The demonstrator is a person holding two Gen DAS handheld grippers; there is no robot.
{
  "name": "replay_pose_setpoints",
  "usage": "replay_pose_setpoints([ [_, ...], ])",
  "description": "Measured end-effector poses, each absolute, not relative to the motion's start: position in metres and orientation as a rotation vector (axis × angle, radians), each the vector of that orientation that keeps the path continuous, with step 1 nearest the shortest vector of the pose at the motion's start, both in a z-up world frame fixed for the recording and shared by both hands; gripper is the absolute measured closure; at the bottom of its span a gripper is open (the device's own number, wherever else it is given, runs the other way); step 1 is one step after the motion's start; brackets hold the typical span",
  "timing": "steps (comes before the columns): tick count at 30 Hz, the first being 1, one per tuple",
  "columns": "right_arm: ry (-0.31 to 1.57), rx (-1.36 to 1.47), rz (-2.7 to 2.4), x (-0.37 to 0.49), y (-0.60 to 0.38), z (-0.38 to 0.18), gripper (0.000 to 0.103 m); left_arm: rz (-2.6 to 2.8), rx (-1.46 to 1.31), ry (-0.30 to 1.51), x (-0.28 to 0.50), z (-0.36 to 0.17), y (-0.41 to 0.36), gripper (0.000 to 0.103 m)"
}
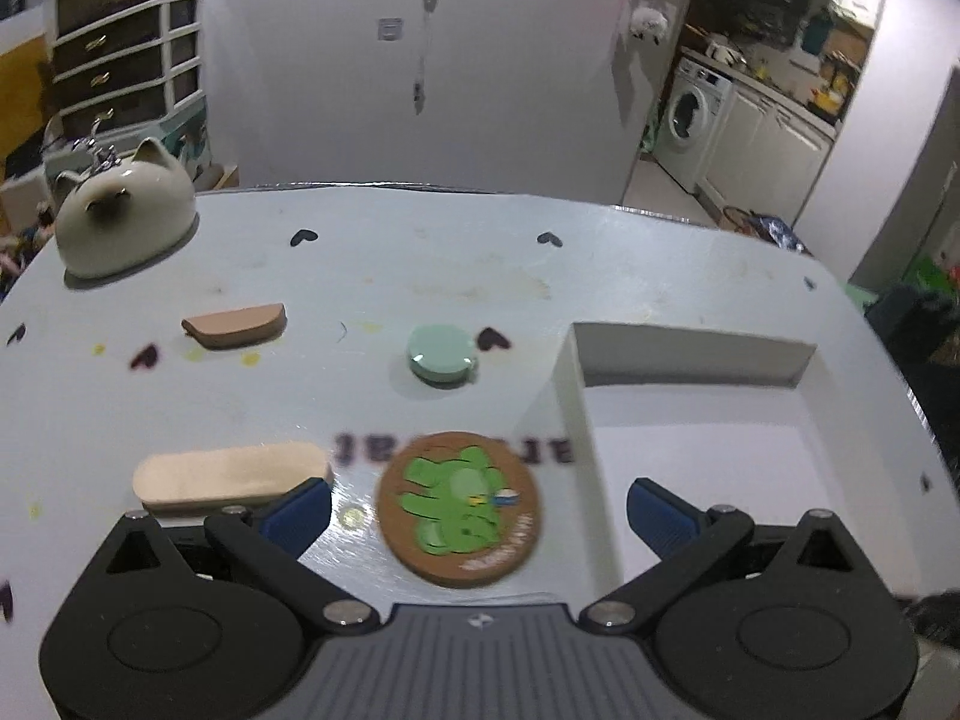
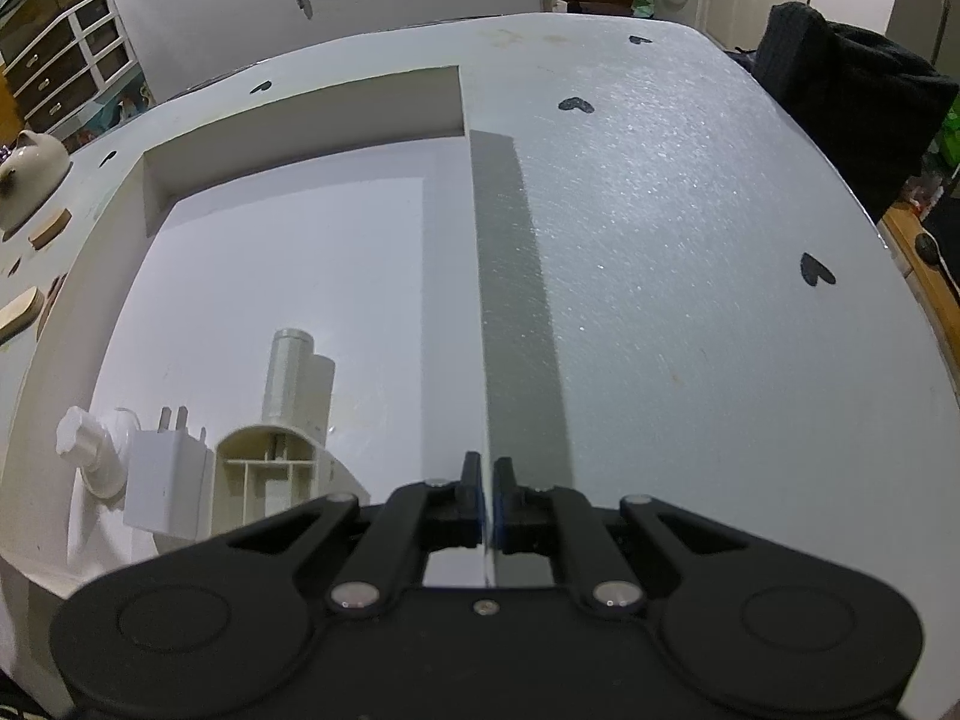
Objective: Organize rigid objects
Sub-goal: 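Move the left tool toward the cork elephant coaster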
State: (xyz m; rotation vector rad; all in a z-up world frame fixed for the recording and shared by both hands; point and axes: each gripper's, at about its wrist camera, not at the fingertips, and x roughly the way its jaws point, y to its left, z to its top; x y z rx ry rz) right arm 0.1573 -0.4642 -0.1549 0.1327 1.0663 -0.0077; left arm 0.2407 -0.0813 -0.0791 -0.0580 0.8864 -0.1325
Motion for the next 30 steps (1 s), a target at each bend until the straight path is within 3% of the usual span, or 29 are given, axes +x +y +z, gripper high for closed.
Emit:
replay_pose_setpoints([
  [15,1.102,0.148,-0.030,0.164,-0.464,-0.154,0.098,-0.264,0.068,0.997,0.267,-0.149,-0.085,0.000],
  [30,1.129,0.156,-0.040,0.168,-0.464,-0.154,0.098,-0.304,0.153,1.011,0.295,-0.172,-0.092,0.000],
])
